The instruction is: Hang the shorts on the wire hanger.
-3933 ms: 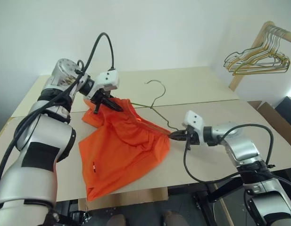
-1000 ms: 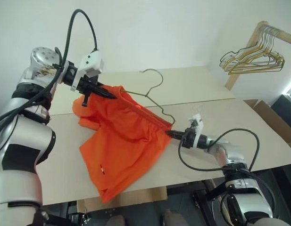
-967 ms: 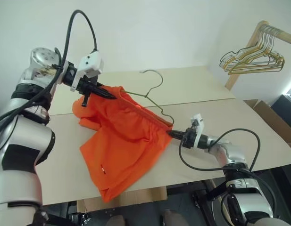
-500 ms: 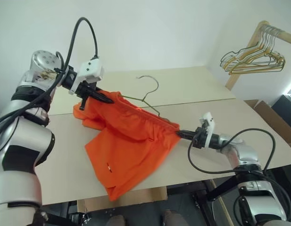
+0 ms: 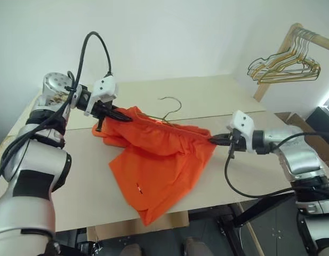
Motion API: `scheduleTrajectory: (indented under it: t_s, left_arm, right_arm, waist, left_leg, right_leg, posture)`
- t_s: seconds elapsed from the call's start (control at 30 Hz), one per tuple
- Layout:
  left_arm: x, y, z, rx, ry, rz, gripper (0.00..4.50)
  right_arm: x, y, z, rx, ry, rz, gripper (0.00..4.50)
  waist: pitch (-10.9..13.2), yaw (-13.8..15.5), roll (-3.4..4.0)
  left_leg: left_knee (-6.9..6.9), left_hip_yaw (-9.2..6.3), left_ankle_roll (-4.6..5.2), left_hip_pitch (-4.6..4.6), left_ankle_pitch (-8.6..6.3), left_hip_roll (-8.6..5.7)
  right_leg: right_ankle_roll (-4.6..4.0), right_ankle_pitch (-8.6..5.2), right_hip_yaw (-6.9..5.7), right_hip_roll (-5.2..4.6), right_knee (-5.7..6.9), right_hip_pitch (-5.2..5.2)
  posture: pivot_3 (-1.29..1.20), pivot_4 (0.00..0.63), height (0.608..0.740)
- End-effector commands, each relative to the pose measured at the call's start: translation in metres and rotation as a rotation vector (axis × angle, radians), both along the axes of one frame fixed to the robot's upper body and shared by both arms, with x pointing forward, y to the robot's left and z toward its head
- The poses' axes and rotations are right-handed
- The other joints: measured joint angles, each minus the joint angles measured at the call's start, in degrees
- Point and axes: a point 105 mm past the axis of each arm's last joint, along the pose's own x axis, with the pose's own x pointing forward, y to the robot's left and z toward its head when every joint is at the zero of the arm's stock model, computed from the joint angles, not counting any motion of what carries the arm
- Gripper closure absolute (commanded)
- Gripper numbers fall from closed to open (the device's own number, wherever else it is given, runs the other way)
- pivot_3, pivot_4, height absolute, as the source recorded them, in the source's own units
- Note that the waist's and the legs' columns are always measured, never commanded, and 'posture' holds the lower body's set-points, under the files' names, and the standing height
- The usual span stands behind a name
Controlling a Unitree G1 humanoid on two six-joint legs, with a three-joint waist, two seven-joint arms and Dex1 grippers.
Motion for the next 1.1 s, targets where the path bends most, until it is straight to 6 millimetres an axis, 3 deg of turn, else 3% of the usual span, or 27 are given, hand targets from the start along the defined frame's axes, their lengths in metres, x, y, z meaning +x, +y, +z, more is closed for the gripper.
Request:
scheduleTrajectory:
  t_s: [0.03, 0.2, 0.33, 0.5, 0.77, 0.97, 1.1]
  left_arm:
    - [0.002, -0.001, 0.006, -0.038, -0.042, 0.005, 4.50]
    - [0.002, 0.000, -0.010, -0.001, -0.041, 0.008, 4.50]
    - [0.005, -0.005, -0.008, -0.078, -0.052, 0.027, 4.50]
    - [0.000, -0.010, -0.001, -0.167, -0.018, -0.013, 4.50]
    - [-0.002, -0.008, -0.010, -0.135, -0.005, -0.019, 4.50]
    - [-0.003, -0.012, -0.007, -0.183, -0.016, -0.032, 4.50]
    - [-0.003, -0.014, -0.003, -0.215, -0.025, -0.038, 4.50]
  right_arm:
    - [-0.001, 0.013, 0.031, -0.066, -0.154, 0.043, 4.47]
    - [-0.005, 0.025, 0.047, -0.114, -0.262, 0.090, 4.47]
    - [-0.010, 0.034, 0.052, -0.123, -0.313, 0.144, 4.47]
    - [-0.011, 0.043, 0.045, -0.185, -0.359, 0.192, 4.47]
    - [-0.008, 0.054, 0.049, -0.181, -0.403, 0.216, 4.47]
    - [-0.008, 0.055, 0.039, -0.211, -0.397, 0.236, 4.47]
    - [-0.001, 0.053, 0.040, -0.194, -0.397, 0.195, 3.61]
  waist:
    - [0.0, 0.0, 0.00]
    - [0.0, 0.0, 0.00]
    - [0.0, 0.1, 0.00]
    - [0.0, 0.0, 0.00]
    - [0.0, -0.1, 0.00]
    - [0.0, 0.0, 0.00]
    - [0.0, 0.0, 0.00]
  left_leg:
    - [0.00, 0.00, 0.00, 0.00, 0.00, 0.00]
    - [0.00, 0.00, 0.00, 0.00, 0.00, -0.01]
    - [0.00, 0.00, 0.00, 0.00, 0.00, -0.01]
    - [0.00, 0.00, 0.00, 0.00, 0.00, -0.01]
    - [0.00, 0.00, -0.01, 0.05, 0.00, -0.01]
    - [0.00, -0.01, 0.00, 0.02, 0.00, -0.03]
    - [0.00, -0.01, -0.01, 0.03, 0.00, -0.04]
  right_leg:
    - [0.00, 0.00, 0.00, 0.00, 0.01, 0.00]
    - [0.00, 0.00, 0.00, -0.02, 0.02, 0.00]
    - [0.00, 0.00, -0.02, -0.02, 0.02, 0.01]
    - [-0.01, 0.00, -0.02, -0.03, 0.04, 0.01]
    - [-0.01, 0.01, -0.01, -0.02, 0.05, 0.03]
    - [-0.01, 0.01, -0.03, -0.05, 0.10, 0.05]
    - [-0.01, 0.01, -0.03, -0.06, 0.10, 0.05]
  posture:
    - [-0.04, 0.000, 0.740]
    - [-0.04, 0.000, 0.740]
    - [-0.04, 0.000, 0.740]
    - [-0.04, 0.000, 0.740]
    - [-0.04, 0.000, 0.740]
    - [-0.04, 0.000, 0.740]
    - [-0.03, 0.000, 0.740]
